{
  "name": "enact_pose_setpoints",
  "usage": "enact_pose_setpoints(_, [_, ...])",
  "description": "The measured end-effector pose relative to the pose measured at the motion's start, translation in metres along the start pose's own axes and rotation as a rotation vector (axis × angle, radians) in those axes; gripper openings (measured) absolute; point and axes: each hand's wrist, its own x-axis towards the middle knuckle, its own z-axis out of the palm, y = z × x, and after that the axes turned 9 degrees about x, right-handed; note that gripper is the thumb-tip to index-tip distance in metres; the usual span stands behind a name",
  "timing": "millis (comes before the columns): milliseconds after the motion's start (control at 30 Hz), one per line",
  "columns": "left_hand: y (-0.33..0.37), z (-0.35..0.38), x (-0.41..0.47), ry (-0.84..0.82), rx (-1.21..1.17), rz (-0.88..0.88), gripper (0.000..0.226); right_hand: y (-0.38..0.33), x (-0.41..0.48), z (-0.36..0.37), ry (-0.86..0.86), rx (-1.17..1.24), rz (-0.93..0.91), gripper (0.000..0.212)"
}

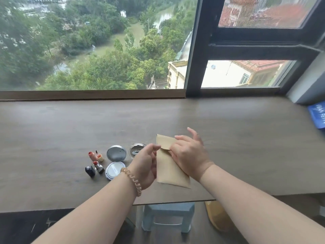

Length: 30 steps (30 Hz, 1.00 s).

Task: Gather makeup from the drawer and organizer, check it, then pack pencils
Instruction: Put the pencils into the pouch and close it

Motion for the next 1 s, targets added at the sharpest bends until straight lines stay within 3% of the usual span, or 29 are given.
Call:
enact_pose_setpoints(133, [0.0,-0.009,-0.018,-0.061,0.147,0.077,0.037,-0.021,0.001,-0.019,0.034,0.029,0.017,0.024])
enact_pose_setpoints(300, [-0.008,-0.012,-0.033,-0.084,0.137,0.111,0.023,-0.039,0.0,-0.033,0.008,0.082,-0.024,0.021])
enact_pose_setpoints(400, [-0.008,-0.007,-0.044,-0.096,0.168,0.113,0.018,-0.044,-0.001,-0.042,-0.072,0.147,-0.05,0.023])
enact_pose_setpoints(600, [-0.007,0.009,-0.054,-0.069,0.172,0.148,0.028,-0.037,-0.004,-0.065,-0.263,0.352,0.031,0.028])
enact_pose_setpoints(833, [-0.013,0.036,-0.05,-0.051,0.153,0.189,0.029,-0.012,-0.016,-0.072,-0.185,0.299,-0.001,0.029])
enact_pose_setpoints(900, [-0.014,0.042,-0.051,-0.047,0.173,0.193,0.027,-0.007,-0.015,-0.076,-0.159,0.353,0.043,0.031])
enact_pose_setpoints(1000, [-0.018,0.052,-0.053,0.006,0.293,0.201,0.035,0.008,-0.006,-0.09,-0.053,0.597,0.356,0.035])
